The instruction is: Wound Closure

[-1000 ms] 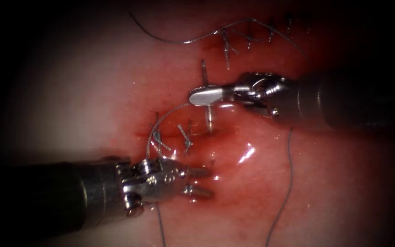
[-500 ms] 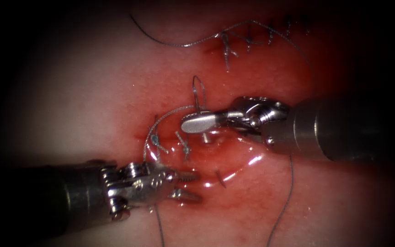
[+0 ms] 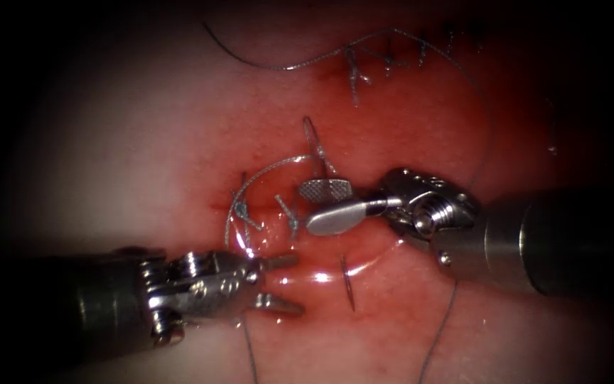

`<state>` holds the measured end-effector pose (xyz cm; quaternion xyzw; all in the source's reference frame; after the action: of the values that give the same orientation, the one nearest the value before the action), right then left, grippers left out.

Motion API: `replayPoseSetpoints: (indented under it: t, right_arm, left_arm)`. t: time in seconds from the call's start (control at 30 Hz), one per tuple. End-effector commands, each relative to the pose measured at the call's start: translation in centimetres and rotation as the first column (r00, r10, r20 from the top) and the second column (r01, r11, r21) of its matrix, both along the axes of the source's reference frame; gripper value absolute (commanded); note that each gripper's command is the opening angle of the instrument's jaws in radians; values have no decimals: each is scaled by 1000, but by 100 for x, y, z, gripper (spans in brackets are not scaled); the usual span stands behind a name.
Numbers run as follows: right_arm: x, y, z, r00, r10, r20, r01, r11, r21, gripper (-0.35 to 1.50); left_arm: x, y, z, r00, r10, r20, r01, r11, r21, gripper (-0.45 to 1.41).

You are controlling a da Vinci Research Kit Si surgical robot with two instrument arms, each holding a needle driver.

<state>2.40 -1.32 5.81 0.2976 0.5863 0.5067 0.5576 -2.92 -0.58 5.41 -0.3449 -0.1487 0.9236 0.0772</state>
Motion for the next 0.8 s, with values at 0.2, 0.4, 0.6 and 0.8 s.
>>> replayPoseSetpoints:
  t: [0.2,0.4,0.6,0.8]
  right_arm:
    - [-33,29,31,991,86,104,-76,992,-96,147]
    - [-65,42,42,988,95,121,-83,991,-104,147]
    - [-77,43,45,989,76,123,-63,992,-105,140]
    - [-74,39,43,990,71,121,-58,992,-112,131]
  left_arm:
    - [-33,-3,-4,992,60,109,-49,994,-96,118]
    - [-41,14,-15,978,49,200,-21,990,-137,108]
    - [-32,36,3,975,57,215,-28,990,-137,98]
    - [-34,44,27,966,46,254,-21,995,-99,27]
